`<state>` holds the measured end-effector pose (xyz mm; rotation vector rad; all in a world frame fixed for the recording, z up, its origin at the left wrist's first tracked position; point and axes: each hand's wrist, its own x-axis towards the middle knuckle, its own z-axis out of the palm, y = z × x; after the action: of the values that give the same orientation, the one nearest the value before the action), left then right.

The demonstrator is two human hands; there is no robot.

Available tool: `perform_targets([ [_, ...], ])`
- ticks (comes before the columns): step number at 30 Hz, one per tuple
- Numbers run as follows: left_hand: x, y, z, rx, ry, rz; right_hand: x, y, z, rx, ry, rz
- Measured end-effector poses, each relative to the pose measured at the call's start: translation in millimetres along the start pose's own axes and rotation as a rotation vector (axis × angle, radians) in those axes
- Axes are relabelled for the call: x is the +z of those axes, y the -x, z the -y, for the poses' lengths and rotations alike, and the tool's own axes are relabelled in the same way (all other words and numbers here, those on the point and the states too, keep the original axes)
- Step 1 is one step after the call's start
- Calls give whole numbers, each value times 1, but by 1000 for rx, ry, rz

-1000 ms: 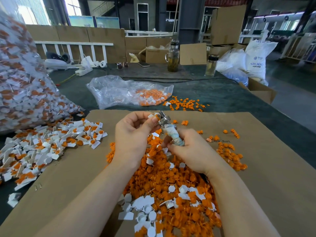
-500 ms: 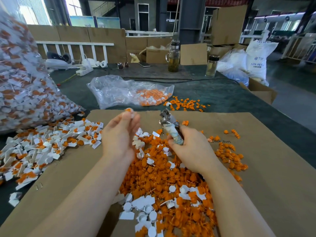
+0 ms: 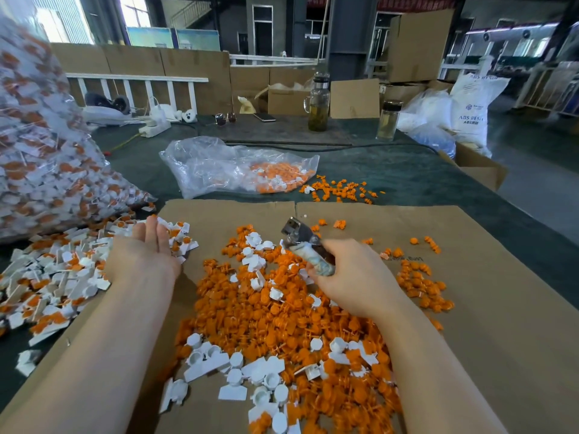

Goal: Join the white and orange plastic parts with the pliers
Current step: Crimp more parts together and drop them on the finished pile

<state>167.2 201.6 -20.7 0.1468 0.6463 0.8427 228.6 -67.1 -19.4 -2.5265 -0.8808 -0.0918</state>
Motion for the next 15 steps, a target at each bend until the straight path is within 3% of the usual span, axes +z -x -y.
perform_targets([
  [2, 3, 11, 3, 8, -54, 5, 3, 0, 2, -7, 49, 28],
  [4, 8, 22, 9, 16, -376, 40, 5, 1, 3, -19, 98, 46],
  [6, 7, 27, 19, 29, -756, 210, 5, 1, 3, -28, 126, 74],
  [11, -6, 36, 39, 483, -1727, 679, 6, 1, 6, -47, 139, 104],
  [15, -10, 35, 46, 691, -2102, 799, 5, 1, 5, -53, 147, 114],
])
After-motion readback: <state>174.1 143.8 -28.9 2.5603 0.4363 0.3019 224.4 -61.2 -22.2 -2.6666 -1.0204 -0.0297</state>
